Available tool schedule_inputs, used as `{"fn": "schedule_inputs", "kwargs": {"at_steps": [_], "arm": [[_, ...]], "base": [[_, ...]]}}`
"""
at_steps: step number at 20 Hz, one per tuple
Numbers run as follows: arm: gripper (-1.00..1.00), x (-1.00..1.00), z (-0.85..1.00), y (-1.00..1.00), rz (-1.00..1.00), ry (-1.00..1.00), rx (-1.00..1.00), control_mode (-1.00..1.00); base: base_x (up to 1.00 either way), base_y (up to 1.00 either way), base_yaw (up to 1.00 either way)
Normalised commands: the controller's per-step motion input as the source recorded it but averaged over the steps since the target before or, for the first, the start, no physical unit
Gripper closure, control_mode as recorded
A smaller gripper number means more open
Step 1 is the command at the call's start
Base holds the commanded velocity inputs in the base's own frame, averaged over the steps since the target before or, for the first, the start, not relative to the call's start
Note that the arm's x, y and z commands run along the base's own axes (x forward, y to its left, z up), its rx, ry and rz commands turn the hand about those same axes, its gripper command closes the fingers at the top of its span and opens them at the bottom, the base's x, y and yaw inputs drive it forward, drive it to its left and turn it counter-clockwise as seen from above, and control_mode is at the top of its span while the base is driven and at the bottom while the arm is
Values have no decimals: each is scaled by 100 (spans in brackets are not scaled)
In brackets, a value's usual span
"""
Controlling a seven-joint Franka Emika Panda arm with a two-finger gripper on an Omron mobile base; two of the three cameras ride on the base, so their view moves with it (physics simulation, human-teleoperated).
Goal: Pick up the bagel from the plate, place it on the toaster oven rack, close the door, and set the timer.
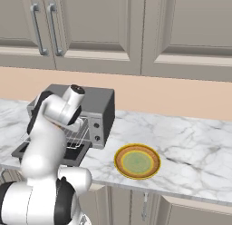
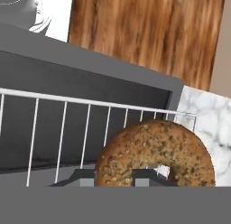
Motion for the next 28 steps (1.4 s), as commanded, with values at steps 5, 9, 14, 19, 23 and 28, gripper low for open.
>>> {"fn": "schedule_inputs", "kwargs": {"at_steps": [5, 9, 14, 19, 23, 28], "arm": [[100, 20, -30, 0, 0, -2, -7, -100], [100, 18, -29, 1, 0, 0, -8, -100], [-100, 10, -6, 1, 0, -4, -4, -100], [-100, -23, 47, 0, 0, -8, 0, -100], [-100, -94, 60, 0, 0, -5, -2, -100], [-100, -100, 32, 12, 0, 0, -17, -100]], "base": [[0, 0, 0], [0, 0, 0], [0, 0, 0], [0, 0, 0], [0, 0, 0], [0, 0, 0]]}}
